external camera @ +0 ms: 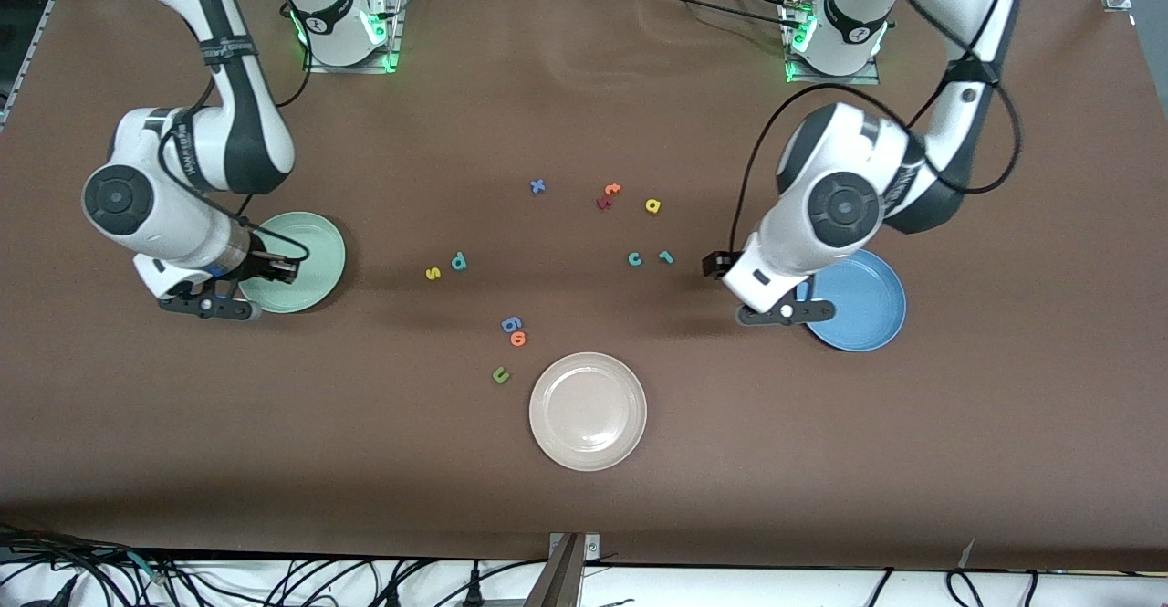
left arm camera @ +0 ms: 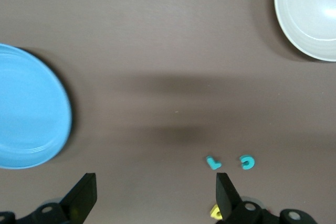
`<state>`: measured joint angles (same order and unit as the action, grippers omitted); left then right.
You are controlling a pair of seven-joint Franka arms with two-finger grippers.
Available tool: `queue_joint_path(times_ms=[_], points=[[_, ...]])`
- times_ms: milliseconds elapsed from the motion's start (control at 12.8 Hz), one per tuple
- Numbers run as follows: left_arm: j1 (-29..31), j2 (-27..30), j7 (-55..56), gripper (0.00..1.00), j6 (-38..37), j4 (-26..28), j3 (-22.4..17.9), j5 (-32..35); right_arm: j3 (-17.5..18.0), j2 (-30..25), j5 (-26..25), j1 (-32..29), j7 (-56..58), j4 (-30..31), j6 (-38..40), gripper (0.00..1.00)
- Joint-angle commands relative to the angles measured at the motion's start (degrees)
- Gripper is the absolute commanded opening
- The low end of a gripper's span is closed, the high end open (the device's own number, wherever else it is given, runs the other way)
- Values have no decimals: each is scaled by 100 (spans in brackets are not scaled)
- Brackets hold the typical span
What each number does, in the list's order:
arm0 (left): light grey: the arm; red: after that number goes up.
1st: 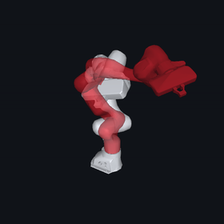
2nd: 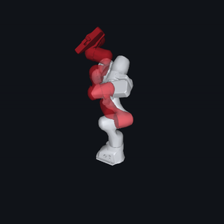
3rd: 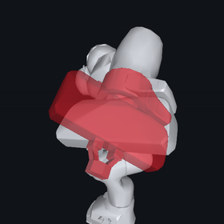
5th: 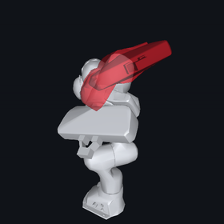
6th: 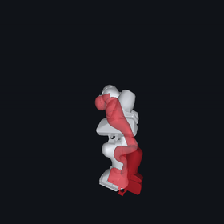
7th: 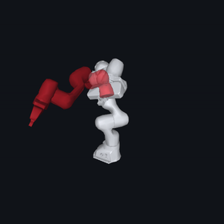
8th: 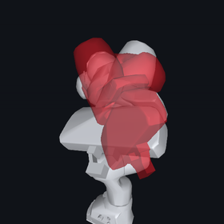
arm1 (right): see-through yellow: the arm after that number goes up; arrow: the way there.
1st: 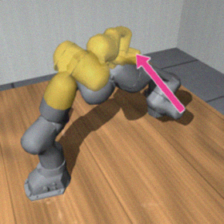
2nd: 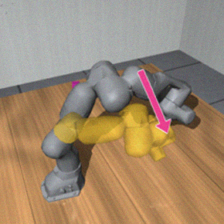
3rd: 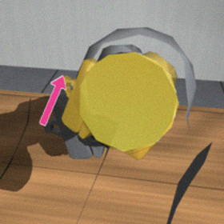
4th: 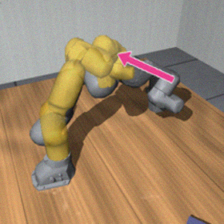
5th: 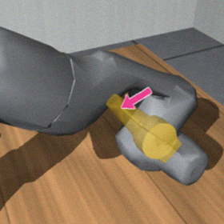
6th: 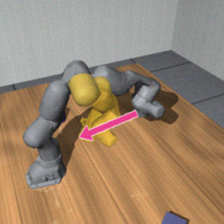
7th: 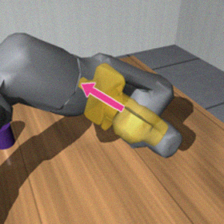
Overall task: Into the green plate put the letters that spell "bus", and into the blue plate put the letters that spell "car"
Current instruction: 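Place the n on the green plate while the left gripper reaches letters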
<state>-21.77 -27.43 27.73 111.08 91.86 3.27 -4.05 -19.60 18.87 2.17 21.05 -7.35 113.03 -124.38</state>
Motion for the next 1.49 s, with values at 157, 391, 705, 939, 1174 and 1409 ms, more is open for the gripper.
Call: queue_joint_path(times_ms=[157,391,705,939,1174,1409], points=[[-187,-26,92,100,859,515,32,-447,-53,756,212,-233,515,158,-226,6],[-300,61,311,100,1512,1122,288,-430,-53,1048,424,-276,901,237,-526,7],[-704,202,496,100,2354,1886,288,-334,-53,1048,424,-443,1173,246,-464,12],[-951,378,567,100,3224,2686,288,-325,-53,1031,424,-514,1271,351,-429,16],[-1057,396,584,100,3332,2908,288,-132,-53,1013,424,-505,1253,360,-429,76],[-1206,396,637,100,3376,3040,288,-131,-18,759,424,-453,1069,264,-333,99]])
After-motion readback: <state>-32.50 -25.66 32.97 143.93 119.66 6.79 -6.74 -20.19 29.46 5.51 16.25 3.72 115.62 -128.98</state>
